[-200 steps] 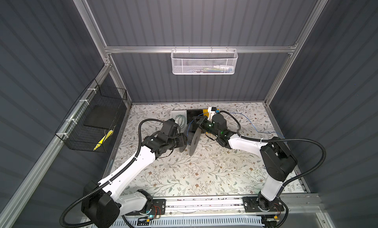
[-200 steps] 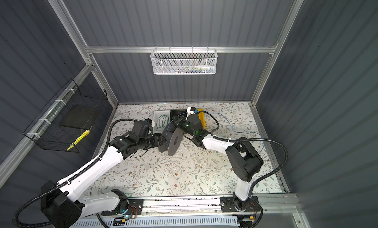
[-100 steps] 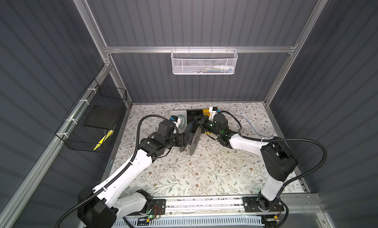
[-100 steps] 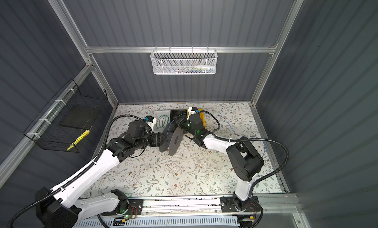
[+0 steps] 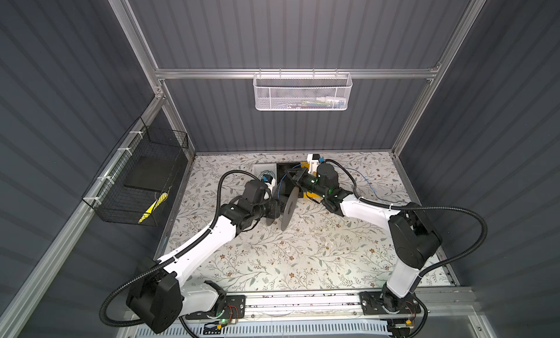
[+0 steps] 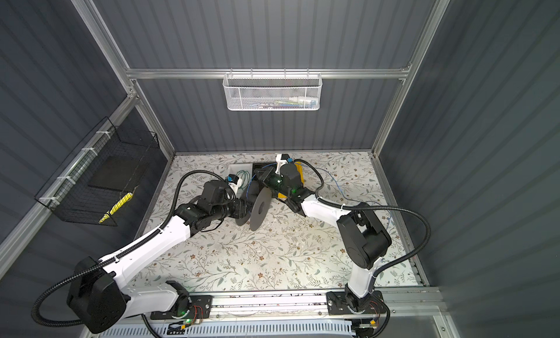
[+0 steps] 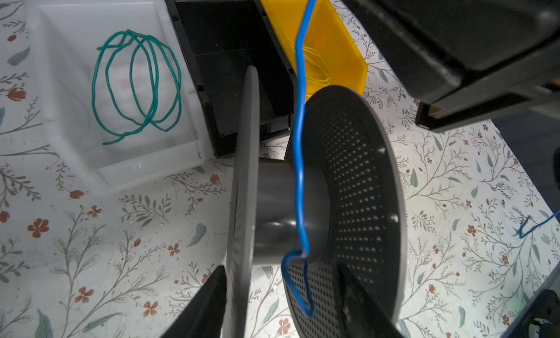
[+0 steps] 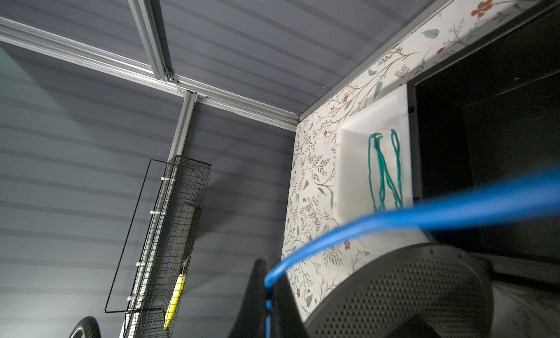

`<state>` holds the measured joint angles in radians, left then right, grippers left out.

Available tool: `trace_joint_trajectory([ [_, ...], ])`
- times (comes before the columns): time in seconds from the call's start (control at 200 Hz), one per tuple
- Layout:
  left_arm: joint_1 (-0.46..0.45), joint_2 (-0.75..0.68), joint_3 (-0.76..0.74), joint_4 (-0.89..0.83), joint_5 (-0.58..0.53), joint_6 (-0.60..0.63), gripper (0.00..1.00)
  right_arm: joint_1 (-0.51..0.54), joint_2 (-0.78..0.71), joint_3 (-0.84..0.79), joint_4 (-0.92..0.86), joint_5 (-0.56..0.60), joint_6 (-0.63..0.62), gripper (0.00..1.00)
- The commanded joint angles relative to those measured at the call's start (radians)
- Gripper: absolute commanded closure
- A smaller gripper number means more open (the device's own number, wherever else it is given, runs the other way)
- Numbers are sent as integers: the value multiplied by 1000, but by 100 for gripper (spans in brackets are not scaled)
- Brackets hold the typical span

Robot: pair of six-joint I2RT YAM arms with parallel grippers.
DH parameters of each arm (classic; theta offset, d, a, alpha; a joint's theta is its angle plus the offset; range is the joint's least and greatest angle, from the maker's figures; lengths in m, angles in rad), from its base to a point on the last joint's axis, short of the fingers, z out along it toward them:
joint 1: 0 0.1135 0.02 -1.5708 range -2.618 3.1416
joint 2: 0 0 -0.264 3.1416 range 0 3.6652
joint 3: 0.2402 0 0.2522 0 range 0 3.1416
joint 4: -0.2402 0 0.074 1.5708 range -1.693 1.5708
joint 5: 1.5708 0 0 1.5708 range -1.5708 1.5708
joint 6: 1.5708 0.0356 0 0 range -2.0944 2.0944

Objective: Wrap the cables
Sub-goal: 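Hold the spool near the right gripper while the cable drapes over the hub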

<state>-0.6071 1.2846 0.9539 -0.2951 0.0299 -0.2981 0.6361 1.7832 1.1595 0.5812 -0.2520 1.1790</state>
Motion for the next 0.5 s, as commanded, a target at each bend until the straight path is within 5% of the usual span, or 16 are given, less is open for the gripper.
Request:
trace_joint_trajectory([
  [0.0, 0, 12, -2, 36, -15, 19, 49, -7, 24, 42, -27, -40, -2, 100],
  [0.29, 1, 42, 8, 31, -38, 29, 68, -9, 44, 47, -35, -58, -2, 100],
  [0.495, 0, 48, 8, 23, -42, 32, 96, -25, 33, 37, -34, -67, -3, 100],
])
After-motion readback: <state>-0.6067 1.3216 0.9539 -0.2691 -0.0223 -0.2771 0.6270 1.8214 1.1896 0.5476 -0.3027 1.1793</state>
